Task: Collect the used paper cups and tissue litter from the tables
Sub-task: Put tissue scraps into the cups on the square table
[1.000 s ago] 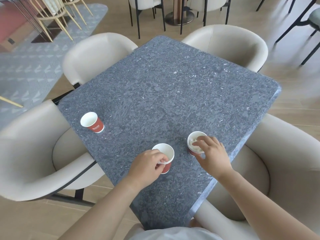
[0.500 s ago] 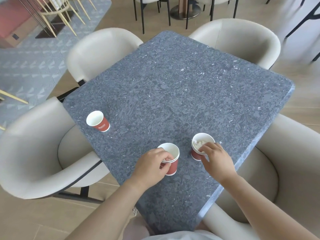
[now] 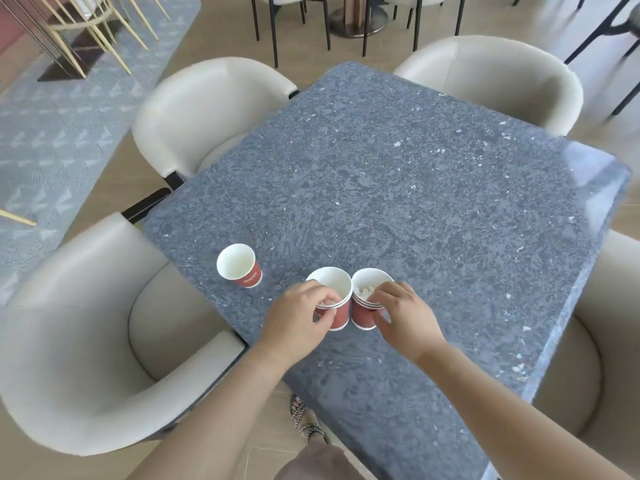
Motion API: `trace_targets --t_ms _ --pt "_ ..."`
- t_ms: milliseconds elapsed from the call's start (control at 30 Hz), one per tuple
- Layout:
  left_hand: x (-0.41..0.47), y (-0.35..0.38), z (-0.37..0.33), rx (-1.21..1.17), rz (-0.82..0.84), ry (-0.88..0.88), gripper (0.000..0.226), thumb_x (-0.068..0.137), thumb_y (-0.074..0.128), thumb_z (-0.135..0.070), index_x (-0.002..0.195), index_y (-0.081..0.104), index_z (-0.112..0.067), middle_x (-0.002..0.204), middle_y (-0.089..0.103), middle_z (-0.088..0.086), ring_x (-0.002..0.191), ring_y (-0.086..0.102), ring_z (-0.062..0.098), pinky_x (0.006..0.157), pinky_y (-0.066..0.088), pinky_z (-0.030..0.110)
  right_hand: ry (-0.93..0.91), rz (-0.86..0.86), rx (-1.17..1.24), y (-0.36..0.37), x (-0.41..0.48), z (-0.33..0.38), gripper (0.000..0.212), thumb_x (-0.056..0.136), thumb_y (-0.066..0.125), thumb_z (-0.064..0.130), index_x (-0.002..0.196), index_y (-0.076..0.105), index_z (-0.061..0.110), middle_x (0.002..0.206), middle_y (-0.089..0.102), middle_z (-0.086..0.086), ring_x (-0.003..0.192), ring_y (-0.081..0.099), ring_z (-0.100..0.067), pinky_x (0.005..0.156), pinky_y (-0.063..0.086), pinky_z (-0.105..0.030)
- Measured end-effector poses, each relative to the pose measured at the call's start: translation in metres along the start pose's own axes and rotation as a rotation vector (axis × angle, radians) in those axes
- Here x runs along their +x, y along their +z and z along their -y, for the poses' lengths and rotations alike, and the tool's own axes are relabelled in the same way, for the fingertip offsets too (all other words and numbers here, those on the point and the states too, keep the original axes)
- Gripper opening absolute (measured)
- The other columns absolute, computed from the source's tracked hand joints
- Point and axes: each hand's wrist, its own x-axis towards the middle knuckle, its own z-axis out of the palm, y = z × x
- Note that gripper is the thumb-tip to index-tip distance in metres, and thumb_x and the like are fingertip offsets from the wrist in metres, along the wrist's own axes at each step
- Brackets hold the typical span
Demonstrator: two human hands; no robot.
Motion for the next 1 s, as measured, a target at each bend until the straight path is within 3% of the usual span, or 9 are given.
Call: trace_targets --t_ms 233,433,600,1000 --pt "0.000 -0.049 0.053 0.015 -0.015 0.049 0.015 0.077 0.066 -0.014 0.088 0.068 -0.024 0.088 0.065 -0.010 0.085 0.060 0.013 0.074 0.051 0.037 -0.010 -0.057 0.022 0.038 0.034 0.061 0.020 0.085 0.054 0.015 0.101 0.066 0.018 0.106 0.060 0.004 0.101 0.048 -0.021 0.064 0.043 -0.030" --pt "-0.002 -0.092 0.086 0.042 -0.100 0.076 0.011 0.076 0.068 -0.013 0.085 0.067 -0.021 0.086 0.065 -0.011 0.083 0.061 0.012 0.070 0.053 0.035 0.015 -0.004 -0.033 0.058 0.048 0.098 0.020 0.085 0.056 0.022 0.102 0.066 0.019 0.103 0.061 0.002 0.105 0.049 -0.020 0.073 0.048 -0.033" --pt "0.004 -0.118 0.098 0.065 -0.191 0.104 0.012 0.075 0.071 -0.010 0.085 0.069 -0.017 0.086 0.066 -0.008 0.083 0.061 0.015 0.072 0.048 0.026 0.042 -0.005 -0.051 0.064 0.051 0.110 0.020 0.085 0.056 0.021 0.103 0.066 0.020 0.106 0.060 0.004 0.105 0.048 -0.020 0.073 0.049 -0.034" --pt "0.017 -0.127 0.116 0.109 -0.193 0.109 0.011 0.078 0.069 -0.009 0.087 0.070 -0.015 0.091 0.068 -0.003 0.088 0.061 0.022 0.075 0.050 0.034 0.086 0.013 -0.090 0.067 0.053 0.115 0.018 0.087 0.054 0.023 0.101 0.066 0.021 0.106 0.060 0.008 0.105 0.048 -0.016 0.071 0.050 -0.033"
